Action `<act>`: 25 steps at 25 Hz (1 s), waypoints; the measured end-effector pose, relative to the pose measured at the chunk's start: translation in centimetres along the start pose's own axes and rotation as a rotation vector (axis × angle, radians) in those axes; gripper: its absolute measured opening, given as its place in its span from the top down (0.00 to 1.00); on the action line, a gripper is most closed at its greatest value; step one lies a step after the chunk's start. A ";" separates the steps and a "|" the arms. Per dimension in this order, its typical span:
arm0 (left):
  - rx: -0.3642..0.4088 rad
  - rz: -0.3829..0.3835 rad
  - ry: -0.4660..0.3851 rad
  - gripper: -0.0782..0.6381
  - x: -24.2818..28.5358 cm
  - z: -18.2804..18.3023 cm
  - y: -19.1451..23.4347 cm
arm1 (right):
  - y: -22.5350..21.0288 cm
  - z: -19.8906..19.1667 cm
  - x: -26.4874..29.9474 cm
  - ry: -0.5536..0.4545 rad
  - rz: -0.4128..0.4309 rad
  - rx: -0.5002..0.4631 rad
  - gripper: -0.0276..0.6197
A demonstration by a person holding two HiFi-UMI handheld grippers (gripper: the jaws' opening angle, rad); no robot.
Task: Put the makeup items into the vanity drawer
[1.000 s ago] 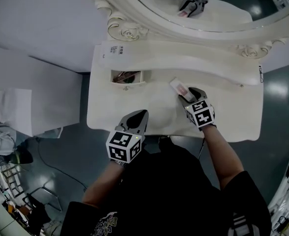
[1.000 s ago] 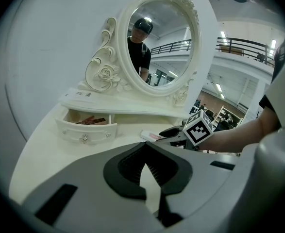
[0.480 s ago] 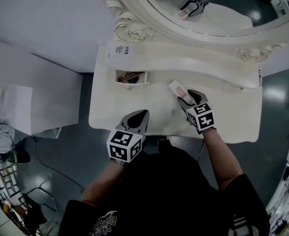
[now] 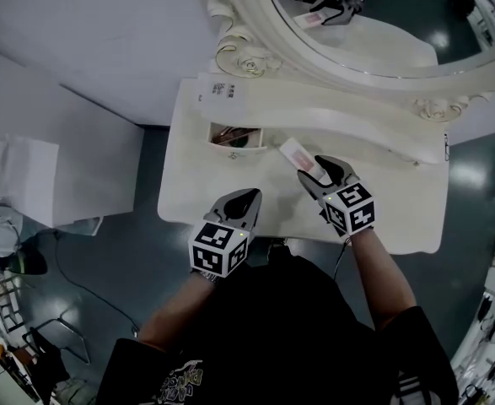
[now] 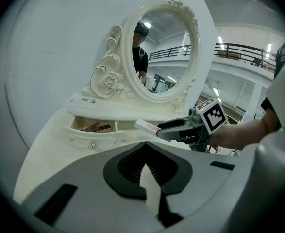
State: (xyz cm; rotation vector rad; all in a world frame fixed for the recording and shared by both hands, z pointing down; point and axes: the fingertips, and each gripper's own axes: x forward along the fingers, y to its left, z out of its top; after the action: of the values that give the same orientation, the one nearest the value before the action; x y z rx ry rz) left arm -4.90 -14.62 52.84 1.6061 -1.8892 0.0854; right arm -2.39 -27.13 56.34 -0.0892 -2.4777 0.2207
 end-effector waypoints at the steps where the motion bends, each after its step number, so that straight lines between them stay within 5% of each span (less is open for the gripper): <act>1: -0.001 0.003 -0.003 0.88 -0.2 0.1 0.3 | 0.6 0.7 0.3 -0.005 0.015 -0.017 0.59; 13: -0.015 0.069 -0.034 0.88 -3.9 1.5 4.8 | 7.1 6.4 7.5 0.053 0.183 -0.242 0.59; 25: -0.054 0.111 -0.055 0.88 -6.2 1.9 8.9 | 8.3 7.2 13.3 0.212 0.199 -0.383 0.59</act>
State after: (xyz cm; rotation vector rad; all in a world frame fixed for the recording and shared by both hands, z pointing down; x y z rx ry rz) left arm -13.49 -7.93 51.27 1.4815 -2.0058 0.0372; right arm -17.23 -18.35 57.23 -0.4957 -2.2679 -0.1752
